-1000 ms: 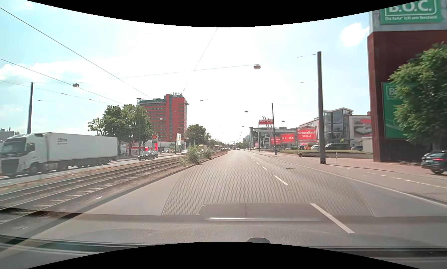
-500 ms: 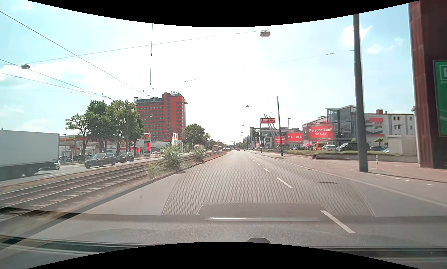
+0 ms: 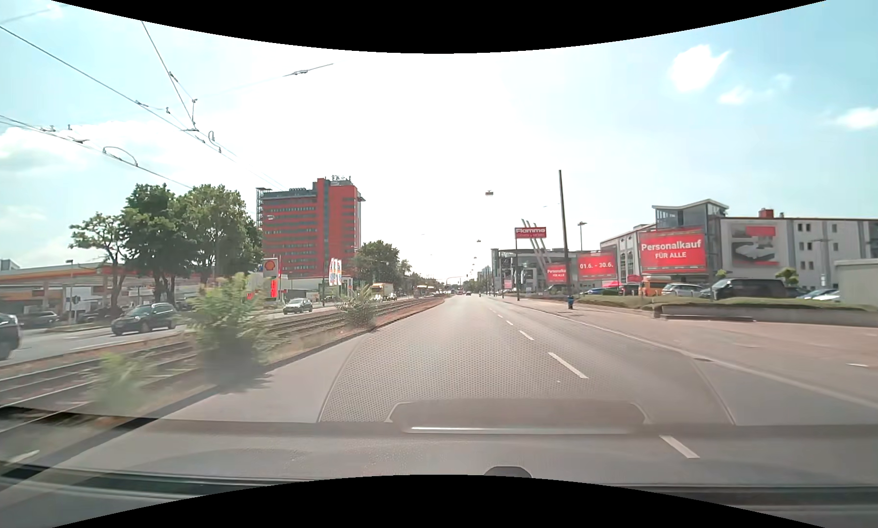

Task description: Follow the waypoints while adhering to traffic rules and regulations

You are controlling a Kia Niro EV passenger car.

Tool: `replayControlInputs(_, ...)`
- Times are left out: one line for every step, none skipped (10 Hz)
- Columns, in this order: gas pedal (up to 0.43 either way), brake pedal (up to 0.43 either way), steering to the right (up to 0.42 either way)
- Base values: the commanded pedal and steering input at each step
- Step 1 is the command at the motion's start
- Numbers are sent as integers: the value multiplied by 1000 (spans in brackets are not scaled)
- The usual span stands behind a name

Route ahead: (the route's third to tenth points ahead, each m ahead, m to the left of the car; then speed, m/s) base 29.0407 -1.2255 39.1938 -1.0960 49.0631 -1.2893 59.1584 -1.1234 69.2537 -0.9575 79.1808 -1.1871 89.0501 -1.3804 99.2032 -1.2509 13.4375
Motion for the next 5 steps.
replayControlInputs(20,0,-4)
replayControlInputs(20,0,-4)
replayControlInputs(20,0,-4)
replayControlInputs(20,0,-4)
replayControlInputs(20,0,-4)
